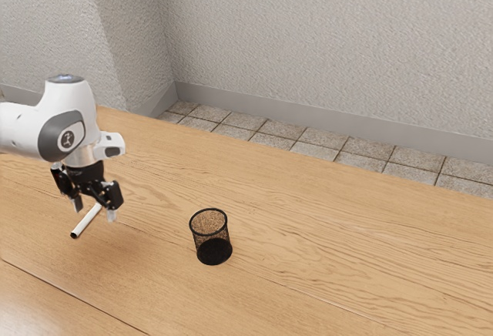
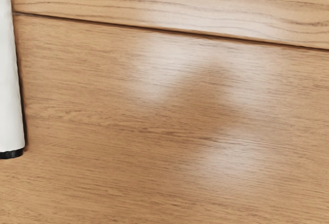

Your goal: Put the marker into the pen holder.

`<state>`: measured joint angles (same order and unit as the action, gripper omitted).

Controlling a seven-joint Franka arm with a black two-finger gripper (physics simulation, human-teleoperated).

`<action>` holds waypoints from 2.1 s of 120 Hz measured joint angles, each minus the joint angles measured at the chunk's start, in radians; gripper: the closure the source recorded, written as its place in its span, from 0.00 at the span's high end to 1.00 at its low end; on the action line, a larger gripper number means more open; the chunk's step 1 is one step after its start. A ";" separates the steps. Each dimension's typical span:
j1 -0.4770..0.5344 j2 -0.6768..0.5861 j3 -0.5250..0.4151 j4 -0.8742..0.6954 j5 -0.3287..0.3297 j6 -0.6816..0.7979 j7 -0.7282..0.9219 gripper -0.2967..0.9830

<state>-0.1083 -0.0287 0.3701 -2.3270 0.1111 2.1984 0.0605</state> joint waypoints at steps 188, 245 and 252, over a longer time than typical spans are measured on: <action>0.157 0.422 -0.020 0.331 -0.128 0.019 0.326 0.63; 0.168 0.455 -0.028 0.353 -0.130 0.027 0.370 0.46; 0.168 0.456 -0.030 0.353 -0.132 0.028 0.374 0.43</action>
<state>0.0597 0.4271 0.3400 -1.9742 -0.0205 2.2265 0.4342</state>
